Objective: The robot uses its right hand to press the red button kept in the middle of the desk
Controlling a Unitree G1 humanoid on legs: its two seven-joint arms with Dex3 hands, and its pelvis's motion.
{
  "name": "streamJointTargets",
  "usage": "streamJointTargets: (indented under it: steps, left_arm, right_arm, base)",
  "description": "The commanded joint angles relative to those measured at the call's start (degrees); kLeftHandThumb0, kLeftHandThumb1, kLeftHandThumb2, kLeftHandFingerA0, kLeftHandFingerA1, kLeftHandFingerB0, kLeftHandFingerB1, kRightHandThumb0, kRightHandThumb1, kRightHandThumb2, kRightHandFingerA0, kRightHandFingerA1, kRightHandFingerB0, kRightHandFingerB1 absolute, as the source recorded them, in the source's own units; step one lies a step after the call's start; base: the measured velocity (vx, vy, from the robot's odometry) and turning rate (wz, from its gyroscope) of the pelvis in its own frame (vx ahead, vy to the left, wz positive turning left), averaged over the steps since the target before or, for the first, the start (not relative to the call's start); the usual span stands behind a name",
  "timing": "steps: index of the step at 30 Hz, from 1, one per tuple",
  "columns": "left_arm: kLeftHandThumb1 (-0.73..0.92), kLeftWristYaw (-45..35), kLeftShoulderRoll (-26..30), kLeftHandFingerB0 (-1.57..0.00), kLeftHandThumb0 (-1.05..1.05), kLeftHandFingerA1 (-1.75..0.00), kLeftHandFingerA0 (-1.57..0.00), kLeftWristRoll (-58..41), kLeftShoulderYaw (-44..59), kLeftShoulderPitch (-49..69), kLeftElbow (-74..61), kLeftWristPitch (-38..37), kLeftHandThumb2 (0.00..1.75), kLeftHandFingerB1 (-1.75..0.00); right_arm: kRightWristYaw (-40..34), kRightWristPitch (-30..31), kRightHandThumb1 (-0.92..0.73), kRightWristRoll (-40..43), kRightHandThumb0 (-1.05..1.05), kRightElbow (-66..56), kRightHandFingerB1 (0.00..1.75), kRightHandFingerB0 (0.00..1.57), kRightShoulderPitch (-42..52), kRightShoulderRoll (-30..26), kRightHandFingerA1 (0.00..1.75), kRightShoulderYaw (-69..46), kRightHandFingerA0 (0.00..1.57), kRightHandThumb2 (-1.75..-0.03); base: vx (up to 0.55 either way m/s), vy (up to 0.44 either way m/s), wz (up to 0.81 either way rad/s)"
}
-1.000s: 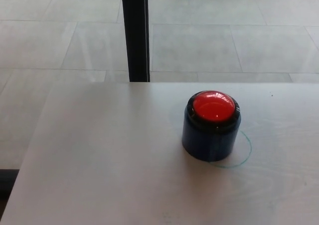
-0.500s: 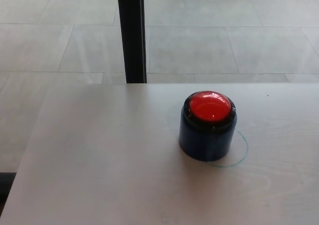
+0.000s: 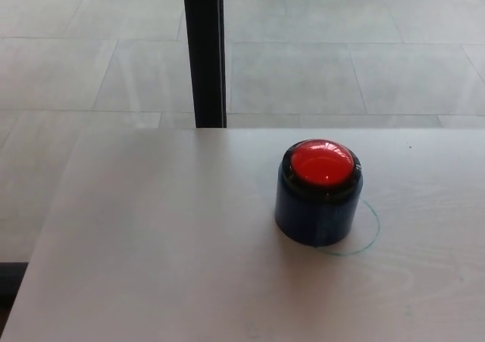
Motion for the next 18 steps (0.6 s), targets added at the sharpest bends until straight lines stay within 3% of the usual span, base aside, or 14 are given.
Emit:
streamJointTargets:
  steps: [1,2,5,6,7,8,9,10,12,13,14,15,17,18]
  left_arm:
    - [0.92,-0.1,0.8,-0.28,-0.73,-0.92,-0.44,-0.7,0.4,0.9,0.1,-0.3,1.28,-0.77]
    - [0.92,-0.1,0.8,-0.27,-0.73,-0.92,-0.44,-0.6,0.3,1.1,-0.1,-0.5,1.29,-0.77]
    - [0.92,-0.4,0.8,-0.25,-0.74,-0.91,-0.43,-0.7,0.4,1.1,-0.6,-0.5,1.29,-0.76]
    - [0.92,-0.5,0.8,-0.28,-0.73,-0.93,-0.45,-0.7,0.3,1.1,-0.4,-0.7,1.29,-0.77]
    - [0.92,-0.9,0.8,-0.27,-0.73,-0.91,-0.42,-0.8,0.4,1.5,-0.5,-0.8,1.29,-0.77]
    - [0.92,-0.9,0.8,-0.27,-0.73,-0.91,-0.42,-0.8,0.4,1.5,-0.5,-0.8,1.29,-0.77]
    - [0.92,-0.6,0.8,-0.28,-0.73,-0.91,-0.43,-1.0,0.6,1.1,-0.7,-0.1,1.28,-0.76]
    - [0.92,-0.2,0.7,-0.29,-0.73,-0.95,-0.48,-1.2,0.8,0.9,-0.8,0.2,1.27,-0.78]
    - [0.92,-0.3,0.6,-0.29,-0.73,-0.95,-0.47,-1.1,0.7,0.9,-0.9,0.0,1.28,-0.78]
    - [0.92,-0.4,0.6,-0.29,-0.73,-0.95,-0.47,-1.2,0.8,0.9,-1.0,0.0,1.28,-0.78]
    - [0.92,-0.5,0.6,-0.29,-0.73,-0.95,-0.47,-1.2,0.8,0.9,-1.1,0.0,1.28,-0.78]
    - [0.92,-0.4,0.7,-0.3,-0.74,-0.94,-0.47,-0.7,0.5,1.0,-0.9,-0.4,1.3,-0.79]
    - [0.92,-0.7,0.7,-0.3,-0.73,-0.92,-0.45,-1.1,0.7,1.0,-0.9,-0.2,1.29,-0.78]
    - [0.92,-0.9,0.7,-0.26,-0.73,-0.9,-0.41,-1.8,1.4,0.8,-0.8,0.3,1.29,-0.76]
  right_arm:
    - [-9.6,-5.9,-0.79,10.1,-0.75,4.7,1.19,0.21,6.4,7.8,1.7,-9.8,0.69,-0.72]
    - [-9.9,-5.6,-0.78,10.2,-0.73,5.7,1.37,0.1,6.9,8.2,1.71,-10.1,0.7,-0.78]
    - [-10.6,-6.2,-0.74,12.8,-0.7,9.0,1.37,0.36,6.5,8.0,1.75,-12.8,0.78,-0.8]
    - [-11.4,-5.7,-0.76,13.0,-0.71,9.2,1.12,0.2,6.4,8.0,1.74,-13.1,0.82,-0.82]
    - [-12.7,-4.6,-0.71,13.5,-0.71,9.1,1.52,0.14,6.3,8.3,1.72,-13.6,0.87,-0.82]
    - [-12.7,-4.7,-0.71,13.6,-0.71,9.2,1.52,0.14,6.2,8.3,1.72,-13.5,0.87,-0.82]
    - [-12.2,-5.1,-0.72,13.6,-0.67,10.3,1.23,0.05,6.2,8.3,1.72,-13.2,0.92,-0.83]
    - [-11.6,-5.3,-0.73,13.7,-0.68,10.8,1.34,0.19,6.3,8.5,1.73,-12.8,0.96,-0.84]
    - [-11.6,-4.6,-0.7,13.5,-0.68,11.0,1.24,0.13,6.6,8.9,1.74,-11.1,0.94,-0.85]
    - [-11.3,-4.5,-0.54,13.6,-0.78,10.9,0.82,0.28,6.6,9.3,1.46,-10.6,1.25,-1.11]
    - [-11.2,-4.3,-0.54,14.1,-0.78,10.7,0.82,0.28,6.7,9.6,1.46,-10.0,1.25,-1.11]
    - [-11.2,-4.5,-0.66,14.0,-0.69,10.0,1.3,0.22,6.9,10.4,1.65,-8.8,1.08,-0.86]
    - [-11.0,-3.9,-0.67,13.2,-0.7,8.1,1.01,0.25,7.8,11.9,1.69,-6.2,1.0,-0.91]
    - [-10.0,-3.7,-0.63,12.5,-0.76,6.2,1.24,0.48,8.6,13.6,1.68,-3.9,1.0,-0.87]
  base:
    - [0.0,0.0,0.0]
    - [0.0,0.0,0.0]
    - [0.0,0.0,0.0]
    - [0.0,0.0,0.0]
    - [0.0,0.0,0.0]
    - [0.0,0.0,0.0]
    - [0.0,0.0,0.0]
    - [0.0,0.0,0.0]
    - [0.0,0.0,0.0]
    - [0.0,0.0,0.0]
    - [0.0,0.0,0.0]
    - [0.0,0.0,0.0]
    - [0.0,0.0,0.0]
    - [0.0,0.0,0.0]
